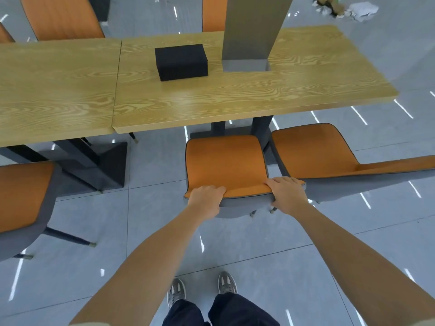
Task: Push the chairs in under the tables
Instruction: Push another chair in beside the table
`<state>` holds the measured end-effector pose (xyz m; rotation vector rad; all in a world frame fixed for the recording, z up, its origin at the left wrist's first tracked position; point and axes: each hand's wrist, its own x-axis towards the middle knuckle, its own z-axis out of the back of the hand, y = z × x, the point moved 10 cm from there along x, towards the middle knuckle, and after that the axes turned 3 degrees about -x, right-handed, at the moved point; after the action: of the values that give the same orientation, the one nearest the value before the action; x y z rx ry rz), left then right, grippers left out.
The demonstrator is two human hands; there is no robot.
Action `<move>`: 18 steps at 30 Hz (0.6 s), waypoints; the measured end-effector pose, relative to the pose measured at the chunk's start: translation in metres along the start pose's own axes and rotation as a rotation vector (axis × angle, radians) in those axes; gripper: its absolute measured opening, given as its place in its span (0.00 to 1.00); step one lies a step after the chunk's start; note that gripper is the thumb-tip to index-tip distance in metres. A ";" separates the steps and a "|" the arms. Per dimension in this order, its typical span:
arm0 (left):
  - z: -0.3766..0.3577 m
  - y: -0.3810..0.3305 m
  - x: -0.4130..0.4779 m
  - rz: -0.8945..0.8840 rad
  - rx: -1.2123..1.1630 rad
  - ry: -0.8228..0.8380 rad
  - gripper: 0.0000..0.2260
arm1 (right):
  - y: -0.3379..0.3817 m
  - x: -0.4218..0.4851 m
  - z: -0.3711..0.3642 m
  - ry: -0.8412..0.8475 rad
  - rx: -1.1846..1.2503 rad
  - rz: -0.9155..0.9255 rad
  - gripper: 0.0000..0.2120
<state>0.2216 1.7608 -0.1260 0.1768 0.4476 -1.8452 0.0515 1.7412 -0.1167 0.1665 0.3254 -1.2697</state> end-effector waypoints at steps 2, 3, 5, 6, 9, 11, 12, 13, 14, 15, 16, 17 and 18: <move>0.000 0.006 -0.004 -0.009 0.009 0.011 0.06 | 0.007 -0.003 0.000 0.000 0.013 -0.003 0.23; -0.001 0.011 -0.007 -0.010 0.013 0.021 0.06 | 0.012 -0.004 0.000 -0.002 0.021 0.004 0.23; -0.001 0.025 -0.014 -0.006 0.017 0.040 0.07 | 0.028 -0.008 0.001 -0.009 0.050 0.021 0.23; -0.001 0.033 -0.019 -0.003 0.016 0.043 0.08 | 0.037 -0.010 0.001 -0.013 0.070 0.030 0.23; 0.001 0.060 -0.035 0.001 0.028 0.044 0.10 | 0.071 -0.015 0.001 -0.040 0.099 0.064 0.23; 0.002 0.076 -0.045 -0.006 0.051 0.047 0.10 | 0.093 -0.016 0.001 -0.077 0.109 0.080 0.22; 0.001 0.082 -0.050 -0.012 0.061 0.050 0.10 | 0.102 -0.017 0.001 -0.090 0.111 0.085 0.22; 0.001 0.088 -0.054 -0.020 0.071 0.050 0.11 | 0.110 -0.017 0.001 -0.096 0.109 0.086 0.22; 0.001 0.093 -0.058 -0.026 0.076 0.047 0.11 | 0.116 -0.017 0.001 -0.100 0.104 0.086 0.22; 0.000 0.098 -0.063 -0.027 0.077 0.041 0.11 | 0.122 -0.017 0.003 -0.107 0.096 0.089 0.22; 0.000 0.103 -0.067 -0.026 0.077 0.037 0.11 | 0.128 -0.016 0.005 -0.118 0.090 0.094 0.22; -0.001 0.109 -0.072 -0.021 0.074 0.033 0.11 | 0.135 -0.016 0.009 -0.131 0.085 0.103 0.21; -0.001 0.115 -0.077 -0.013 0.065 0.028 0.11 | 0.142 -0.016 0.013 -0.144 0.085 0.118 0.20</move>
<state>0.3545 1.7994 -0.1253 0.2447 0.4089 -1.8732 0.1851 1.7937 -0.1074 0.1634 0.1359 -1.1719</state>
